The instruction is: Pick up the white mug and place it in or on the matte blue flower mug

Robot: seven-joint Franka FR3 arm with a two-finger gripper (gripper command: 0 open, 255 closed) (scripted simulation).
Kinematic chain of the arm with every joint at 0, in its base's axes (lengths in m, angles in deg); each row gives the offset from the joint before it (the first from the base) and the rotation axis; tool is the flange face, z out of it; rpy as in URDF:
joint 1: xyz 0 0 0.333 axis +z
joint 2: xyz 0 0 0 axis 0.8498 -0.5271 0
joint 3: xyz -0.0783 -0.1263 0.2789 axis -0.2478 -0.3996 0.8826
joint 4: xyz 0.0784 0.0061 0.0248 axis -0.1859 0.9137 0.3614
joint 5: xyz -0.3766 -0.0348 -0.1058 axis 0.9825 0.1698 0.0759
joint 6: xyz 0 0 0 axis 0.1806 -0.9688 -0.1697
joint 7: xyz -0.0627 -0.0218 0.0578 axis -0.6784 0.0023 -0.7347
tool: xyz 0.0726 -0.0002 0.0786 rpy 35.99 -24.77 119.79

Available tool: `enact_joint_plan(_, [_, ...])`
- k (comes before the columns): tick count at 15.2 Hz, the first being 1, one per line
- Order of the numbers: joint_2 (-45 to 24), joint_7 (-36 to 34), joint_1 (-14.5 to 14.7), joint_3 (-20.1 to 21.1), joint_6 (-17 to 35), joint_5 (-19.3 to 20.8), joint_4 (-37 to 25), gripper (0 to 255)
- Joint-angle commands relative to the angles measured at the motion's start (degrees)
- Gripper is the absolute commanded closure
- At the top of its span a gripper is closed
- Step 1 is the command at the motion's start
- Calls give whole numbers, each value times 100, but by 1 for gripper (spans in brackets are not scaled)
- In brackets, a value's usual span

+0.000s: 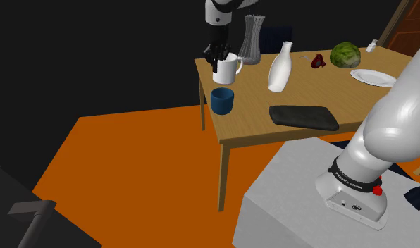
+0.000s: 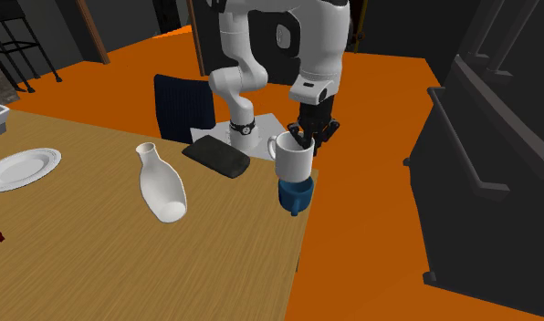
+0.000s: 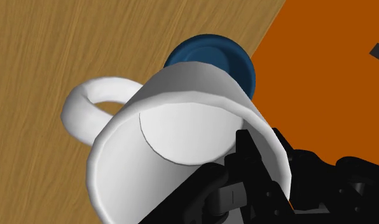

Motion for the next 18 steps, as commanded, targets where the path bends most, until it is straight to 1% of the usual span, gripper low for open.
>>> enact_joint_plan(1, [-24, 2, -2, -2, 172, 4, 143, 255])
enact_joint_plan(9, [-167, -22, 0, -1, 743, 29, 572, 255])
enact_joint_plan(16, [-169, -23, 0, -1, 743, 29, 570, 255])
enact_joint_plan(17, [-170, -22, -1, -1, 743, 29, 569, 0])
enact_joint_plan(18, [-172, -22, -1, -1, 739, 30, 563, 0])
